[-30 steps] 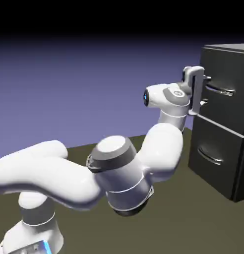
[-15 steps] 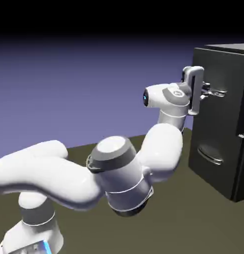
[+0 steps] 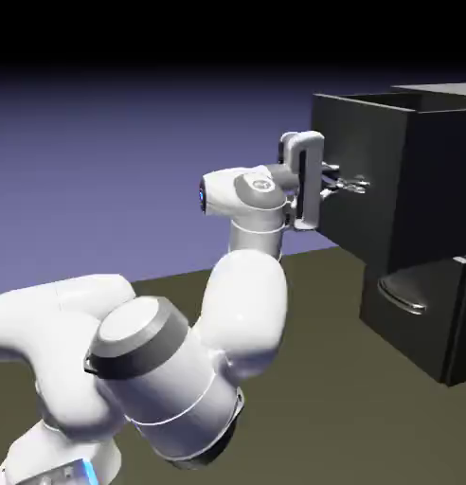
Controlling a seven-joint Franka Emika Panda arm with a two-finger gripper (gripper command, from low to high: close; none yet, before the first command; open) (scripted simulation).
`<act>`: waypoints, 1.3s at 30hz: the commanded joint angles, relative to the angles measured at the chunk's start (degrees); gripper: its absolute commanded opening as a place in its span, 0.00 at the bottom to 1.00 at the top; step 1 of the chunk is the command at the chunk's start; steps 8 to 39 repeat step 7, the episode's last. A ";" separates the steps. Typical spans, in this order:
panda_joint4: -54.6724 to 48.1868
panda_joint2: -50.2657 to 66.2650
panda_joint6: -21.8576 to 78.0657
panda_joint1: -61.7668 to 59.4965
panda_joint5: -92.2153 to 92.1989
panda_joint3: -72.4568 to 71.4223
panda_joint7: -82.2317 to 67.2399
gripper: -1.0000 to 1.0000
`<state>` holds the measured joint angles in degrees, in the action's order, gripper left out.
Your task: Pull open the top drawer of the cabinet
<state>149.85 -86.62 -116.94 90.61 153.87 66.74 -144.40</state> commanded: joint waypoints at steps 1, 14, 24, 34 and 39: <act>2.07 -0.50 0.58 -1.51 -0.98 -0.89 -0.11 0.00; 8.35 -2.52 2.06 -6.22 -4.00 -4.04 -0.42 1.00; 8.35 -2.52 2.06 -6.22 -4.00 -4.04 -0.42 1.00; 8.35 -2.52 2.06 -6.22 -4.00 -4.04 -0.42 1.00; 8.35 -2.52 2.06 -6.22 -4.00 -4.04 -0.42 1.00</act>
